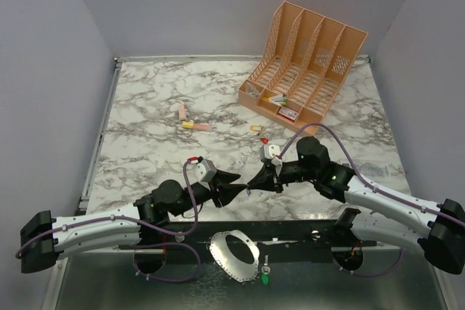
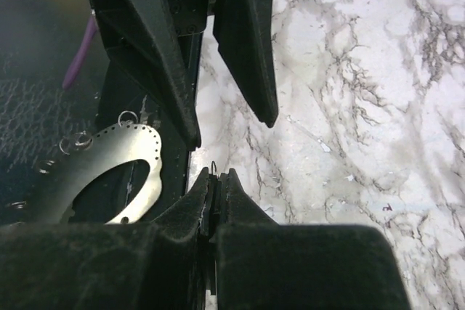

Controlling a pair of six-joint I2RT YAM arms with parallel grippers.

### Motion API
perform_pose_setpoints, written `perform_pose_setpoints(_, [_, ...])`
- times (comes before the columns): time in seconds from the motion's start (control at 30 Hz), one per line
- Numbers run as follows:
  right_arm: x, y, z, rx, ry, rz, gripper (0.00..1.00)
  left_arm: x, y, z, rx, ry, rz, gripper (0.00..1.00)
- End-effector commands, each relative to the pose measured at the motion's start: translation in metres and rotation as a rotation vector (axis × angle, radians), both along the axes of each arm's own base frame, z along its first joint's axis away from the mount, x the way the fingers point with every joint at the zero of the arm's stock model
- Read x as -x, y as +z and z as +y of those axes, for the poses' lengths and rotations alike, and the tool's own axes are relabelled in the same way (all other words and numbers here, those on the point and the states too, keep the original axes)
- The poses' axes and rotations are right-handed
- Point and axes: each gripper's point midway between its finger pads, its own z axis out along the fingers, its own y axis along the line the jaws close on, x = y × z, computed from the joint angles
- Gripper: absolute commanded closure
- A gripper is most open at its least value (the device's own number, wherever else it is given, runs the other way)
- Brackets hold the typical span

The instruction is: Remove the keys from the keyring

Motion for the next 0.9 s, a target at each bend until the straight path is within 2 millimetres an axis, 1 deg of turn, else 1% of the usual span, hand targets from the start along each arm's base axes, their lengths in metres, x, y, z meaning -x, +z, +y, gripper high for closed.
perform_pose_setpoints(0.0, [-0.022,0.008,-0.004,0.020,-0.117,-0.040,1.00,-0.008,-0.015,0.006,-0.068,0.057,0.048,0.57])
perform_pose_setpoints(0.1, [-0.038,-0.003,-0.009,0.063,-0.230,-0.016,1.00,-0.017,-0.016,0.009,-0.087,0.116,0.067,0.54])
perform_pose_setpoints(0.17, [-0.049,-0.008,-0.014,0.094,-0.315,0.016,1.00,-0.028,-0.015,0.013,-0.117,0.187,0.091,0.50])
perform_pose_setpoints(0.23, [-0.066,-0.013,-0.022,0.125,-0.450,0.051,1.00,-0.037,-0.016,0.018,-0.174,0.250,0.103,0.44])
perform_pose_setpoints(0.27, [-0.070,-0.015,-0.026,0.137,-0.499,0.084,1.00,-0.040,-0.015,0.019,-0.206,0.265,0.104,0.42])
perform_pose_setpoints(0.37, [-0.088,-0.028,-0.044,0.192,-0.728,0.205,1.00,-0.043,-0.019,0.019,-0.311,0.277,0.115,0.37])
perform_pose_setpoints(0.4, [-0.093,-0.034,-0.052,0.213,-0.806,0.245,1.00,-0.042,-0.024,0.019,-0.346,0.275,0.126,0.36])
perform_pose_setpoints(0.5, [-0.103,-0.053,-0.078,0.288,-1.020,0.350,1.00,-0.046,-0.029,0.020,-0.408,0.299,0.160,0.32])
perform_pose_setpoints(0.57, [-0.107,-0.064,-0.099,0.335,-1.157,0.413,1.00,-0.052,-0.028,0.023,-0.441,0.323,0.180,0.27])
perform_pose_setpoints(0.63, [-0.108,-0.072,-0.120,0.355,-1.280,0.482,1.00,-0.060,-0.022,0.027,-0.475,0.336,0.192,0.23])
perform_pose_setpoints(0.7, [-0.110,-0.077,-0.141,0.338,-1.414,0.545,1.00,-0.073,-0.012,0.031,-0.502,0.344,0.209,0.19])
perform_pose_setpoints(0.8, [-0.111,-0.086,-0.174,0.324,-1.584,0.597,0.97,-0.088,-0.012,0.037,-0.548,0.311,0.252,0.18])
perform_pose_setpoints(0.87, [-0.112,-0.091,-0.195,0.311,-1.699,0.622,0.93,-0.096,-0.019,0.040,-0.576,0.307,0.284,0.18])
